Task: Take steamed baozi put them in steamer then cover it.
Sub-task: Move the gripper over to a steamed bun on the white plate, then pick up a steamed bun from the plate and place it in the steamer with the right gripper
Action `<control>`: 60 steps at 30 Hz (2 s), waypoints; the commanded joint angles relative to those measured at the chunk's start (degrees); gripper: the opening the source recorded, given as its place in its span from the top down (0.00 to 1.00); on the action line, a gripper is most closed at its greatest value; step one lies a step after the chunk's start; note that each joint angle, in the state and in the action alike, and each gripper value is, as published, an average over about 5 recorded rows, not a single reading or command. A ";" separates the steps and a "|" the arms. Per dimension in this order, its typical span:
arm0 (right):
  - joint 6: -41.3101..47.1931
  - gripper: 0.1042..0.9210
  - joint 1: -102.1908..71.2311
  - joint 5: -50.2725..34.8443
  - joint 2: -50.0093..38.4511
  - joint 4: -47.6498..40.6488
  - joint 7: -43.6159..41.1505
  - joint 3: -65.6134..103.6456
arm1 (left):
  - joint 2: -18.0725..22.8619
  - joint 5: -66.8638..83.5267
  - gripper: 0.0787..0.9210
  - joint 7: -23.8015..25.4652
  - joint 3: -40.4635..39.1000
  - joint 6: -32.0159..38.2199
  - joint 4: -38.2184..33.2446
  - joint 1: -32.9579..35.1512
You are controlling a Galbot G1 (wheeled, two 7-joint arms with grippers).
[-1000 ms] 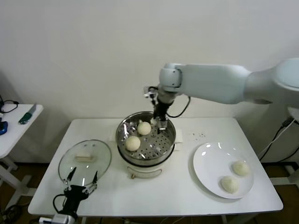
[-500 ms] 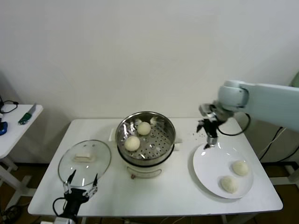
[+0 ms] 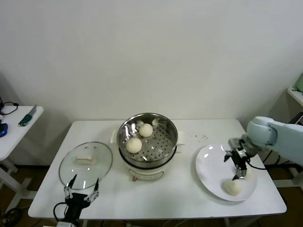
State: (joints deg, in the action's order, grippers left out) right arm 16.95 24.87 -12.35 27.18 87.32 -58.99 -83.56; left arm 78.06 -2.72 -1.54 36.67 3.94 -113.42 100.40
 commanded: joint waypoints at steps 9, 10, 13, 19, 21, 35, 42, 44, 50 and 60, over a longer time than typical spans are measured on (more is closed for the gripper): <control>-0.39 0.12 -13.23 5.57 -0.37 -3.50 -0.42 8.09 | 0.34 -0.42 0.12 -0.10 0.00 -0.36 0.61 -0.36; -0.40 0.12 -13.29 5.61 -0.13 -3.81 -0.46 8.06 | 0.35 -0.45 0.12 -0.11 0.01 -0.37 0.66 -0.40; -0.46 0.12 -13.60 5.85 0.69 -4.75 -0.53 8.10 | 0.33 -0.46 0.12 -0.11 0.05 -0.36 0.87 -0.54; -0.53 0.13 -13.97 6.06 2.13 -6.04 -0.37 8.39 | 0.18 1.50 0.12 -0.05 0.06 -0.93 0.57 -0.62; -0.56 0.15 -13.99 6.09 2.38 -6.12 -0.41 8.29 | 0.19 1.53 0.12 -0.08 0.10 -1.01 0.51 -0.62; -2.01 0.31 -8.52 5.79 3.10 -6.44 -1.20 6.29 | 0.19 1.14 0.12 -0.28 -0.12 -1.23 0.22 -0.51; -16.78 0.31 9.79 9.18 11.00 -7.47 -3.74 -2.57 | 0.26 0.71 0.12 -0.21 -0.60 -1.29 -0.17 -0.16; -21.71 0.31 15.62 10.67 14.66 -7.22 -4.41 -4.71 | 0.31 0.52 0.12 -0.19 -0.78 -1.29 -0.32 -0.03; -32.08 0.31 23.91 15.51 24.93 -6.19 -5.75 -5.00 | 0.50 0.31 0.12 -0.26 -1.33 -1.54 -0.54 0.26; -41.35 0.31 24.90 18.06 39.87 -6.95 -6.11 -0.31 | 0.88 0.74 0.12 -0.54 -1.33 -1.78 -0.49 0.52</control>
State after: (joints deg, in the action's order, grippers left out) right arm -15.03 43.87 3.09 54.97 80.76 -64.28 -84.19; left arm 78.84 -2.21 -2.07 35.37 2.34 -113.96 100.84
